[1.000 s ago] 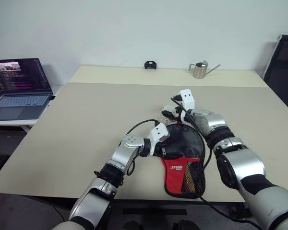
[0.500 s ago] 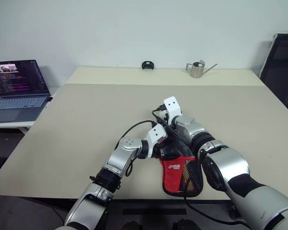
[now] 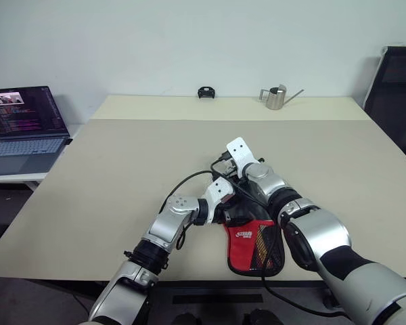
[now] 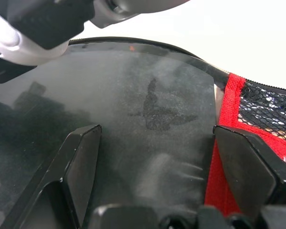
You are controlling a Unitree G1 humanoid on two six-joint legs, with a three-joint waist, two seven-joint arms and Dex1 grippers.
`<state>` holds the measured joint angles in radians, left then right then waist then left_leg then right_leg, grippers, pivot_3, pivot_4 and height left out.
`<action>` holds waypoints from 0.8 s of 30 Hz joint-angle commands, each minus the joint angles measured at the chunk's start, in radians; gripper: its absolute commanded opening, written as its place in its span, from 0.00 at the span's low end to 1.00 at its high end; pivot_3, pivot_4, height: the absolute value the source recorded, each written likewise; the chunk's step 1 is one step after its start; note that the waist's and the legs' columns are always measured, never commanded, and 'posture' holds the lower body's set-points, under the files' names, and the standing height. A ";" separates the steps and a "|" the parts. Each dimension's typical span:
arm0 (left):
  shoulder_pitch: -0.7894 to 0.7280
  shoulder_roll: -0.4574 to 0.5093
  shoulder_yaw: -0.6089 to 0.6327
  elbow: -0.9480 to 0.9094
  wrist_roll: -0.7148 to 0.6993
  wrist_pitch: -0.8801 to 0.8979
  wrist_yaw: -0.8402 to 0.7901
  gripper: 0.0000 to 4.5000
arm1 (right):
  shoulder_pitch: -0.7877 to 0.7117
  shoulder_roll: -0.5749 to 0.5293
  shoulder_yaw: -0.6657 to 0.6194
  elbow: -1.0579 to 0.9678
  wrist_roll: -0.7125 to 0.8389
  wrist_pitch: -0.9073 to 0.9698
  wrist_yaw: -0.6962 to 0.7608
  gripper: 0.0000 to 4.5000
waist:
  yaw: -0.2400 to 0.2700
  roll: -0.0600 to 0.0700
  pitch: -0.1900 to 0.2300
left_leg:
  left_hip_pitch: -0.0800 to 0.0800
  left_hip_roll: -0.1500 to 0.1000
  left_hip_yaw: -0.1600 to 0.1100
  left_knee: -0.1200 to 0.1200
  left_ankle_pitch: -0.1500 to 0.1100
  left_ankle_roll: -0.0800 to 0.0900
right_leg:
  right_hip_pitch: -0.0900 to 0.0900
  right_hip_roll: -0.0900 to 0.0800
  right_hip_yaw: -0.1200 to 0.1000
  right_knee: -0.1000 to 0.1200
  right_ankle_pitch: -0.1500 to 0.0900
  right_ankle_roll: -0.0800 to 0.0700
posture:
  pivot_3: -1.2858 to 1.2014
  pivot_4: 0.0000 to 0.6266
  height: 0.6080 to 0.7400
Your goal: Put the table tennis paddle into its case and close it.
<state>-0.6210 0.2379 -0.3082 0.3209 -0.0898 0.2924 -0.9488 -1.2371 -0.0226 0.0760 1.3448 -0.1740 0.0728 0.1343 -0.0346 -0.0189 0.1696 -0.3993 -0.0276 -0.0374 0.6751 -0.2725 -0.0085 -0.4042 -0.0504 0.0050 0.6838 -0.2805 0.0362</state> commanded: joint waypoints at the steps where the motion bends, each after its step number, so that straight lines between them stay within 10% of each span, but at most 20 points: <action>1: 0.008 -0.004 -0.010 -0.016 0.005 -0.008 -0.001 0.91 | -0.002 0.006 -0.007 -0.009 -0.008 -0.023 -0.010 0.01 | 0.000 0.000 0.000 | 0.000 0.000 0.000 0.000 0.000 0.000 | 0.000 0.000 0.000 0.000 0.000 0.000 | 0.52 0.24 1.00; 24: -0.015 -0.041 -0.028 0.093 0.016 -0.057 -0.045 0.91 | 0.014 -0.163 -0.090 -0.038 0.032 -0.036 0.001 0.01 | 0.001 0.000 0.000 | 0.000 0.001 0.006 0.000 0.000 0.001 | 0.000 0.001 0.004 -0.001 0.000 0.000 | 0.52 0.24 1.00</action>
<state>-0.6381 0.2036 -0.3131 0.3907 -0.0818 0.2302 -0.9812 -1.2008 -0.1857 0.0200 1.3443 -0.1739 0.0504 0.1324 -0.0340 -0.0187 0.1693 -0.3989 -0.0262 -0.0315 0.6751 -0.2728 -0.0071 -0.4042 -0.0498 0.0089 0.6833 -0.2804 0.0362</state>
